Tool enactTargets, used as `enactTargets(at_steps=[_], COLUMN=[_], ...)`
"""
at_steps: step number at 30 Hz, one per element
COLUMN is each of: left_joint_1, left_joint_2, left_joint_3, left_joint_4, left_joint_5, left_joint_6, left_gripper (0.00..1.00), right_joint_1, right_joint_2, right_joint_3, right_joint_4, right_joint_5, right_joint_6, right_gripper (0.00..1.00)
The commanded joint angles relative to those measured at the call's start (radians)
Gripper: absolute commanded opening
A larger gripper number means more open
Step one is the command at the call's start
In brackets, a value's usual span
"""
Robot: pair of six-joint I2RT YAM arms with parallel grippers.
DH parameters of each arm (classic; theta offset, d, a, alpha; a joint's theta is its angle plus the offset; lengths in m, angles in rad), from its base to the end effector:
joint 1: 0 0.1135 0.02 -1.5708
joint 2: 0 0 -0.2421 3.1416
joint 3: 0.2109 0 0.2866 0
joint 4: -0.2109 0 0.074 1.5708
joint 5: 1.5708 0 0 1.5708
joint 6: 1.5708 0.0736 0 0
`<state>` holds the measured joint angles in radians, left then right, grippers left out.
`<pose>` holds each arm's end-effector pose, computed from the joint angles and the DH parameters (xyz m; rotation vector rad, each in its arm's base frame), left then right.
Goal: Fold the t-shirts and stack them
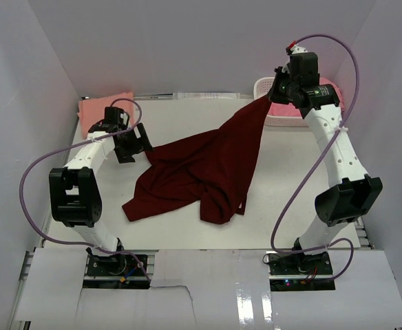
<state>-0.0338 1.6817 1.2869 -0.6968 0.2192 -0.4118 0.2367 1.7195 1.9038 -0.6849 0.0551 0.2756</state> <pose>0.3950 -0.0294 0.1723 -0.4343 2.6554 -0.4339 0.4382 0.1015 0.3925 0.0745 2.0793 0.2570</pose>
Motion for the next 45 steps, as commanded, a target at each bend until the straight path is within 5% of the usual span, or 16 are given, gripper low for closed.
enactTargets(at_steps=[1, 26, 30, 38, 45], left_joint_1=[0.005, 0.006, 0.006, 0.008, 0.008], left_joint_2=[0.024, 0.412, 0.472, 0.461, 0.490], left_joint_3=[0.002, 0.359, 0.390, 0.348, 0.357], left_joint_4=[0.025, 0.102, 0.085, 0.080, 0.076], left_joint_5=[0.023, 0.190, 0.172, 0.115, 0.111], left_joint_6=[-0.004, -0.205, -0.199, -0.179, -0.179], left_gripper=[0.98, 0.98, 0.86, 0.83, 0.47], right_joint_1=[-0.010, -0.013, -0.013, -0.013, -0.013], right_joint_2=[-0.043, -0.087, -0.090, -0.089, -0.093], right_joint_3=[0.034, -0.060, -0.063, -0.072, -0.083], right_joint_4=[-0.060, -0.058, -0.054, -0.047, -0.041], right_joint_5=[0.003, -0.081, -0.089, -0.095, -0.103], right_joint_6=[-0.023, -0.050, -0.052, -0.050, -0.047], right_gripper=[0.08, 0.08, 0.08, 0.08, 0.08])
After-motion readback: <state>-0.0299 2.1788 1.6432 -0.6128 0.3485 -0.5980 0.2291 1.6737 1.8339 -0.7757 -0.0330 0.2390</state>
